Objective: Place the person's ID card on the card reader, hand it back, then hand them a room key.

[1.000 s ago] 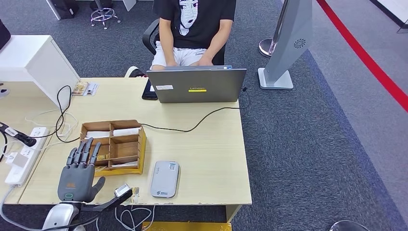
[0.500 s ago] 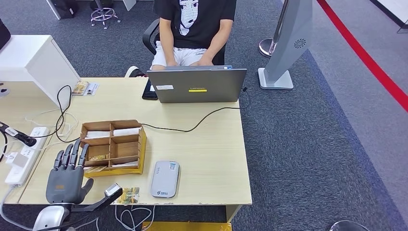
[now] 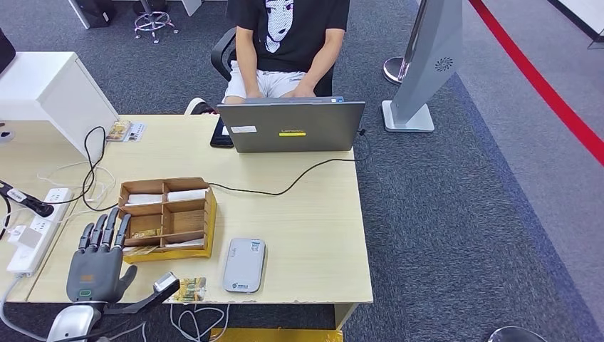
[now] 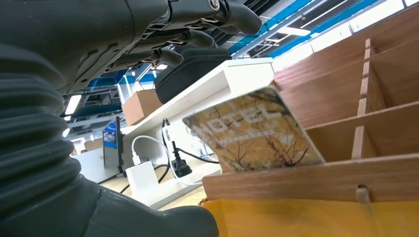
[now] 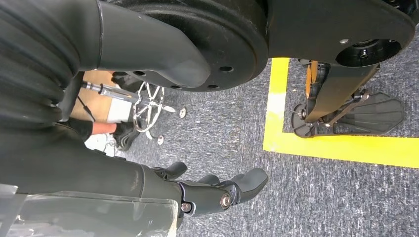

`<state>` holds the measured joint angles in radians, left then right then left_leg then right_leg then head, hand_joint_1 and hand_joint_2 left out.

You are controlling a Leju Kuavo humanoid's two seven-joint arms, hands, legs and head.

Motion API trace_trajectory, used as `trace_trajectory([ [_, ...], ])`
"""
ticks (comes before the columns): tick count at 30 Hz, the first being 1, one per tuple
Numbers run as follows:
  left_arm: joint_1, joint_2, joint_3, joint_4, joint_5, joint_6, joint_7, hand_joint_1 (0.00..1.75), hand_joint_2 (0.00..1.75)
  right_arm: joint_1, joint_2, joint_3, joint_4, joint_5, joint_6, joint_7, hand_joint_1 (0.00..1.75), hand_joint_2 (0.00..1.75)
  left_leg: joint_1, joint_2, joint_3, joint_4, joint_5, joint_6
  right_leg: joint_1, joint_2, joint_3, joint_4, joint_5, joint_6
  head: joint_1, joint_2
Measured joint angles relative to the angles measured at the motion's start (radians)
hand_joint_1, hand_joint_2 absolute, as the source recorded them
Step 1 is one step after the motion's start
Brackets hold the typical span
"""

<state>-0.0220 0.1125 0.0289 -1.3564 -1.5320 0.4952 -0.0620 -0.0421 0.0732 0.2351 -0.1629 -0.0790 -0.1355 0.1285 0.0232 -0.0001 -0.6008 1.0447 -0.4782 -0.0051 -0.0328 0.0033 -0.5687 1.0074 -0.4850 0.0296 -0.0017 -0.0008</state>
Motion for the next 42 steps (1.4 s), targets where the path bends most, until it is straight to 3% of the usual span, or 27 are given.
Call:
trace_trajectory([
  [7,-0.018,0.032,0.001,0.061,0.0,0.014,0.049,0.0,1.75,-0.001,0.0,0.007,0.0,0.007,0.0,-0.005,0.0,1.75,0.0,0.0,0.0,0.0,0.0,0.0,0.0,0.0,0.0,0.0,0.0,0.0,0.0,0.0],
  [11,-0.025,0.04,0.001,0.082,0.0,0.014,0.048,1.7,1.75,-0.001,0.0,0.009,0.0,0.007,0.001,-0.004,0.0,1.75,0.0,0.0,0.0,0.0,0.0,0.0,0.0,0.0,0.0,0.0,0.0,0.0,0.0,0.0],
  [12,-0.028,0.042,0.001,0.087,0.0,0.013,0.048,1.75,1.75,-0.001,0.0,0.01,0.0,0.007,0.001,-0.004,0.0,1.75,0.0,0.0,0.0,0.0,0.0,0.0,0.0,0.0,0.0,0.0,0.0,0.0,0.0,0.0],
  [30,-0.053,0.054,0.001,0.127,0.0,0.035,0.038,1.75,1.75,-0.002,0.0,0.016,0.001,0.009,0.006,-0.003,0.0,1.75,0.0,0.0,0.001,0.0,0.0,0.0,0.0,0.0,0.0,0.0,0.0,0.0,0.0,0.0],
  [31,-0.053,0.054,0.001,0.127,0.0,0.035,0.038,1.69,1.75,-0.002,0.0,0.016,0.001,0.009,0.006,-0.003,0.0,1.75,0.0,0.0,0.001,0.0,0.0,0.0,0.0,0.0,0.0,0.0,0.0,0.0,0.0,0.0],
  [35,-0.053,0.054,0.001,0.128,0.0,0.037,0.035,0.05,1.75,-0.002,0.0,0.016,0.001,0.009,0.006,-0.003,0.0,1.75,0.0,0.0,0.001,0.0,0.0,0.0,0.0,0.0,0.0,0.0,0.0,0.0,0.0,0.0],
  [42,-0.054,0.051,0.001,0.127,0.0,0.05,0.025,0.0,1.75,-0.002,0.0,0.016,0.001,0.009,0.006,-0.003,0.0,1.75,0.0,0.0,0.001,0.0,0.0,0.0,0.0,0.0,0.001,0.0,0.0,0.0,0.0,0.0],
])
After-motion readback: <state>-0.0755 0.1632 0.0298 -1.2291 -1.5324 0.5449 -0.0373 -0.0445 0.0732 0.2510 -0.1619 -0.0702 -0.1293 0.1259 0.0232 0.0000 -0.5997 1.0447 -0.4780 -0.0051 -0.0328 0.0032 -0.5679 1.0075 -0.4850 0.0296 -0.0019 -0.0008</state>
